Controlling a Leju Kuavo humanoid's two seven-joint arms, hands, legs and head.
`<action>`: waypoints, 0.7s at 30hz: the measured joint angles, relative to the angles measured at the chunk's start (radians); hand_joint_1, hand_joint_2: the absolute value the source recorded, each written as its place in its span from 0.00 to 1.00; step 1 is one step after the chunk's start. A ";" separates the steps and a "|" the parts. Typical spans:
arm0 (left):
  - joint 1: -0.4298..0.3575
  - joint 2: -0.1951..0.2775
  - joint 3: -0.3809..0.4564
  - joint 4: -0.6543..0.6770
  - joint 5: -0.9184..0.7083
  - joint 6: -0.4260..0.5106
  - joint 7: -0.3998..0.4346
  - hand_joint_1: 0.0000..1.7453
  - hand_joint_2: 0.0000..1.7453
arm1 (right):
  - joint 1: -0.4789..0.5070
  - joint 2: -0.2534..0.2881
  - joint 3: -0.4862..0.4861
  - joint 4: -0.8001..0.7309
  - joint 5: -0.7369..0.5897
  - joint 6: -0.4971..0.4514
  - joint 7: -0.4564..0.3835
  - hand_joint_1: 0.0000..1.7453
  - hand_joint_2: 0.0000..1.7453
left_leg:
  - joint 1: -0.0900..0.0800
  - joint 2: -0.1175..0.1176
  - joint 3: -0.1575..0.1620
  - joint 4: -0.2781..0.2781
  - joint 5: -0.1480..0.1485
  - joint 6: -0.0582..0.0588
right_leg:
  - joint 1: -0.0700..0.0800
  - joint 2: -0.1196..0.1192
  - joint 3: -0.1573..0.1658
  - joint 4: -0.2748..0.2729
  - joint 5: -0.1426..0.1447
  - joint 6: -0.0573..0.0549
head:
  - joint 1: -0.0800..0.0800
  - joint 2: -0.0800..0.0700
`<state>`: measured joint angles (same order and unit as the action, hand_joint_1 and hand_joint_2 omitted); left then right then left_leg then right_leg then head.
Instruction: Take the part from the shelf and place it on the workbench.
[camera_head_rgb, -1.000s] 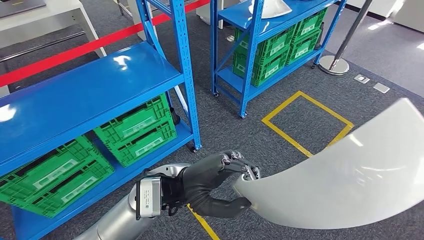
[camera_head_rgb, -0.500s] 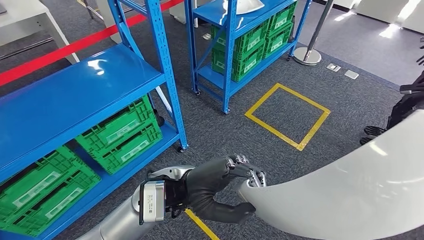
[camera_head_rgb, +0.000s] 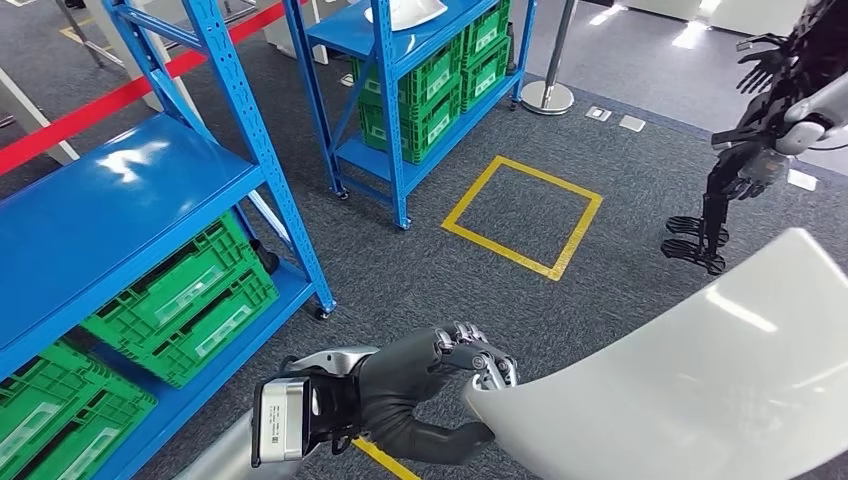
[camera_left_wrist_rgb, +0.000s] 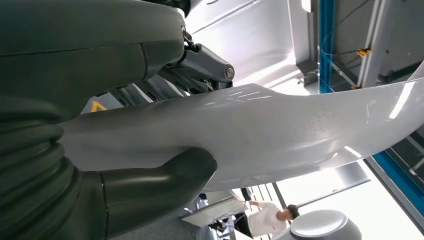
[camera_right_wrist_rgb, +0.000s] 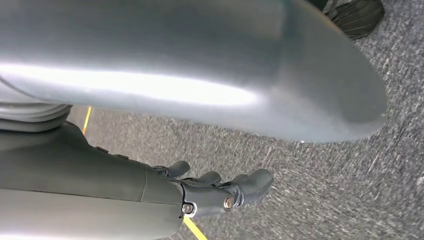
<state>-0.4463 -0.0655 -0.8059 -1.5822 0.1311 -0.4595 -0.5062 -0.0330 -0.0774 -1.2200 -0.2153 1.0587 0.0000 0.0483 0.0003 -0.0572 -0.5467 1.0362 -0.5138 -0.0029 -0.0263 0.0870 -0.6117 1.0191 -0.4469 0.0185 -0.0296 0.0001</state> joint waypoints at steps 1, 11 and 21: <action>0.000 0.001 0.001 -0.001 -0.003 0.001 -0.002 1.00 1.00 | 0.000 0.000 0.000 0.000 0.000 0.000 0.000 0.00 0.00 | -0.002 -0.007 0.005 -0.016 0.001 0.004 | -0.001 0.008 -0.003 -0.001 0.002 0.007 | 0.000 0.000; 0.008 0.003 0.003 -0.001 -0.007 -0.002 -0.017 1.00 1.00 | 0.004 -0.004 0.000 0.000 -0.003 -0.016 0.030 0.00 0.00 | -0.007 0.104 0.003 -0.028 0.015 0.040 | -0.001 -0.083 -0.127 0.262 -0.115 0.040 | 0.014 0.000; -0.004 -0.002 0.004 0.002 -0.006 -0.006 -0.022 1.00 1.00 | 0.011 -0.021 0.000 -0.002 0.000 -0.028 0.061 0.00 0.00 | -0.011 0.122 -0.011 0.043 -0.048 -0.008 | 0.000 -0.104 0.013 0.002 -0.018 -0.008 | 0.010 0.000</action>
<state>-0.4503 -0.0672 -0.8021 -1.5806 0.1248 -0.4654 -0.5283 -0.0223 -0.0980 -1.2200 -0.2176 1.0582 -0.0284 0.1090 -0.0102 0.0650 -0.5578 1.0792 -0.5620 -0.0106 -0.0261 -0.0165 -0.5984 1.0211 -0.4647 0.0103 -0.0198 0.0001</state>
